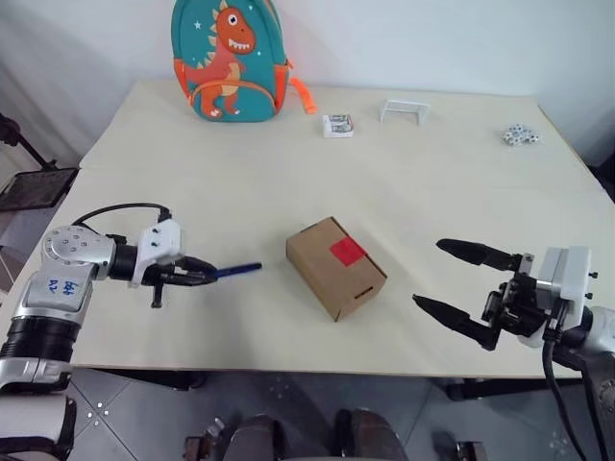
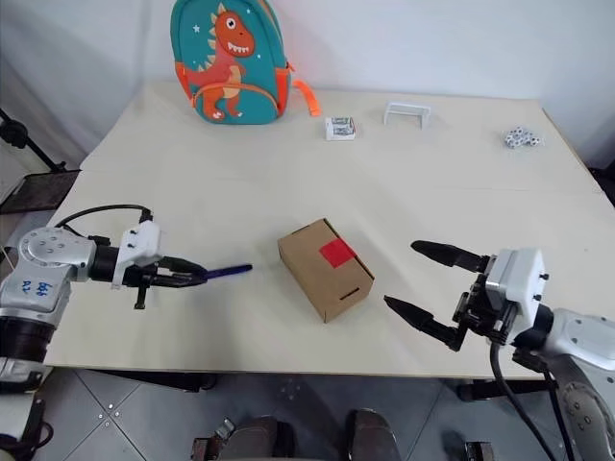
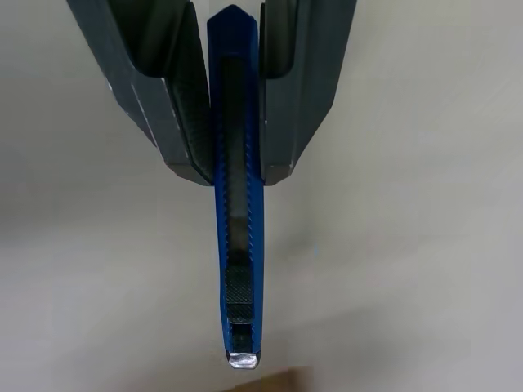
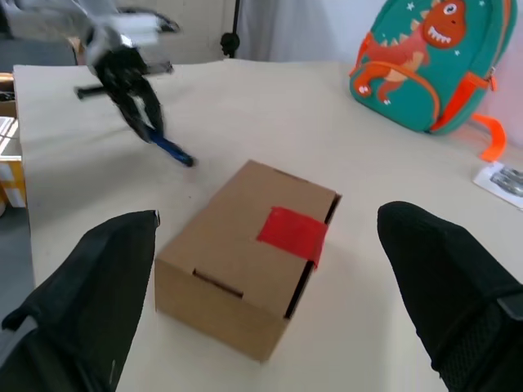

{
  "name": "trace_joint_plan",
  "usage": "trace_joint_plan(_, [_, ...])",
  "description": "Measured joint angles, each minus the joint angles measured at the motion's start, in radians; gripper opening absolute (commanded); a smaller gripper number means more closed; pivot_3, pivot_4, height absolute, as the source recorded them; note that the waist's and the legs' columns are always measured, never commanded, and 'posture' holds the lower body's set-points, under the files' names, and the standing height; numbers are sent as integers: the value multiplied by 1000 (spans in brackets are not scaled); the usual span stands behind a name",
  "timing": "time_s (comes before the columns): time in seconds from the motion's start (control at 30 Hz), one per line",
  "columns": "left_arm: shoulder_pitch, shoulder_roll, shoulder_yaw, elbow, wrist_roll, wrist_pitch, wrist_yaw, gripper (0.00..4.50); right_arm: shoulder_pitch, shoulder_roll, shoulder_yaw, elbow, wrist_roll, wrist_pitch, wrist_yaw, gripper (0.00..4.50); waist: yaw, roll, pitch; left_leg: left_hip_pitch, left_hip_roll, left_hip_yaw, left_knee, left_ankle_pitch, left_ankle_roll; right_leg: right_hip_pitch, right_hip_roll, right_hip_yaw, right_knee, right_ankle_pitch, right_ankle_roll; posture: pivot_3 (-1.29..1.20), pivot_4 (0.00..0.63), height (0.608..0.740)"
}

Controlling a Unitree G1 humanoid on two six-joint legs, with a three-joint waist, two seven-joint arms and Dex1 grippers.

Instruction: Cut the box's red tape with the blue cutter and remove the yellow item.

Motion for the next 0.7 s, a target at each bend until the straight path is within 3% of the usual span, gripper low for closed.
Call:
trace_joint_plan(0.13, [22, -35, -98, -229, 33, 116, 34, 463, 63, -3, -31, -5, -2, 0, 7, 4500, 8, 0, 0, 0, -1, 0, 0, 0, 2, 1, -1, 3, -1, 0, 0, 0, 150, 740])
trace_joint_plan(0.27, [28, -132, -233, -421, 74, 298, 117, 463, 197, -13, -94, -17, -24, 2, 17, 4500, 19, 0, 0, -1, -1, -1, 0, -1, 2, 1, 0, 4, -1, 0, 0, 0, 150, 740])
trace_joint_plan(0.53, [23, -224, -378, -589, 73, 710, 248, 463, 464, 1, -225, -88, -68, 15, 47, 4500, 21, 1, -1, 1, 1, 1, 0, 0, 2, 1, 0, 8, -3, 0, 0, 0, 150, 740])
trace_joint_plan(0.63, [-13, -229, -422, -619, 89, 766, 279, 463, 507, 6, -231, -102, -94, 14, 53, 3972, 24, 2, -1, 1, 1, 1, 0, 0, 2, 1, 0, 9, -3, 0, 0, 0, 150, 740])
trace_joint_plan(0.7, [-46, -245, -455, -628, 105, 807, 308, 463, 511, 6, -228, -116, -115, 18, 44, 3286, 25, 2, -1, 1, 0, 1, 0, -1, 2, 2, 0, 10, -3, 0, 0, 0, 150, 740])
